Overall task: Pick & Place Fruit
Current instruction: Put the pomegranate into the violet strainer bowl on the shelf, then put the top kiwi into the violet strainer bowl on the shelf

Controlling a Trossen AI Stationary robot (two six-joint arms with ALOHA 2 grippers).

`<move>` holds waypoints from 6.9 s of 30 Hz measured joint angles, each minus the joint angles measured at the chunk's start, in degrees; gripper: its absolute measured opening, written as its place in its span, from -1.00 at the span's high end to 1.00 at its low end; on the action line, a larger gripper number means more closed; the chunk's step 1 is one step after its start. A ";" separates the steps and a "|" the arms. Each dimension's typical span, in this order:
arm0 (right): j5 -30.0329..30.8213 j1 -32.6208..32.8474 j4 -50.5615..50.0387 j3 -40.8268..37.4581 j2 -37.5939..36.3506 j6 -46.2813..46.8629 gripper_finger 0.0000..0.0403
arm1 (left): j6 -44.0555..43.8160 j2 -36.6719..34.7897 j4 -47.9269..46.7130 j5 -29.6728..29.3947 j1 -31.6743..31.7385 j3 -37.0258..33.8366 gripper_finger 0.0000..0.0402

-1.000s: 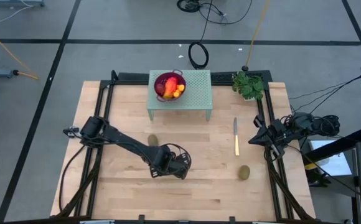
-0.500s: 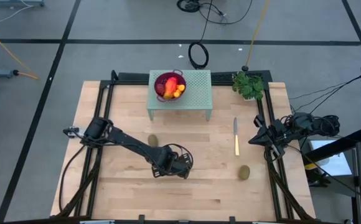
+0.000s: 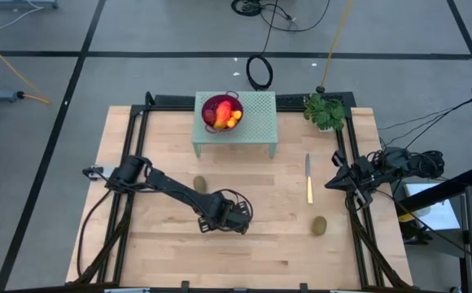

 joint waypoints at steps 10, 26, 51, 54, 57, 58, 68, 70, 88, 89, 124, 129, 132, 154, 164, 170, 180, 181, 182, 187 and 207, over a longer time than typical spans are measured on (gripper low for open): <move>-0.01 0.00 -0.07 -0.04 0.00 0.02 1.00 | -2.57 0.54 0.78 -0.17 0.07 0.09 -0.48; -0.02 -0.01 -0.07 -0.04 0.00 0.02 1.00 | -6.46 0.63 1.54 -2.20 0.02 0.09 -0.48; -0.03 -0.01 -0.10 -0.04 0.00 -1.22 1.00 | -5.43 0.23 2.15 -3.29 0.15 -0.01 0.09; -0.02 -0.01 -0.07 -0.04 0.00 -1.29 1.00 | -1.61 -1.16 3.24 -8.10 0.22 -0.09 0.04; -0.03 0.00 -0.10 -0.04 0.00 -2.31 1.00 | 3.38 -5.05 3.52 -17.11 -0.03 -0.07 0.06; -0.02 -0.02 -0.10 -0.04 0.02 -2.64 1.00 | 5.68 -6.44 3.68 -20.41 -0.07 -0.04 0.08; 0.09 0.00 -0.05 -0.02 0.00 -4.43 1.00 | 46.16 -21.97 4.79 -48.08 2.98 -0.02 0.05; 0.11 0.00 -0.07 -0.02 0.00 -4.52 1.00 | 58.16 -24.75 6.52 -49.85 4.49 -0.02 0.04; 0.20 -0.01 -0.12 -0.02 0.02 -6.62 1.00 | 94.09 -35.41 11.49 -19.93 35.34 0.03 0.09; 0.20 0.00 -0.13 -0.02 0.02 -6.62 1.00 | 94.02 -35.32 11.49 -17.37 36.94 0.04 0.11; 0.66 -0.01 -0.05 0.02 0.02 -5.61 1.00 | 101.18 -28.12 4.87 10.97 55.93 5.24 0.05; 0.61 -0.02 -0.05 0.02 0.02 -5.55 1.00 | 103.43 -25.12 1.13 9.74 55.83 8.11 0.04; 0.52 0.00 -0.05 0.02 0.02 -5.55 1.00 | 103.47 -24.04 1.14 11.48 55.80 8.24 0.06; 0.50 0.00 -0.05 0.02 0.02 -5.55 1.00 | 103.40 -23.92 -2.54 11.03 56.08 8.28 -0.03; 0.48 -0.01 -0.05 0.02 0.02 -5.53 1.00 | 104.53 -23.92 -2.60 11.73 56.08 8.31 -0.04; 0.48 -0.02 -0.05 0.02 0.02 -5.53 1.00 | 104.53 -23.94 -2.59 11.75 56.05 8.31 -0.04; 0.48 -0.02 -0.05 0.02 0.02 -5.53 1.00 | 105.08 -23.94 -2.57 12.88 55.71 8.30 -0.07; 0.48 -0.02 -0.05 0.02 0.02 -5.53 1.00 | 105.10 -23.94 -2.57 13.09 55.71 8.31 -0.09; 0.48 -0.01 -0.05 0.02 0.02 -5.53 1.00 | 105.23 -23.94 -2.57 13.34 55.71 8.29 -0.12; 0.48 -0.02 -0.05 0.02 0.02 -5.53 1.00 | 105.98 -23.96 -2.55 13.96 55.71 8.31 -0.32; 0.46 -0.01 -0.03 0.00 0.02 -5.53 1.00 | 103.45 -39.51 -2.10 12.59 53.34 8.31 -0.36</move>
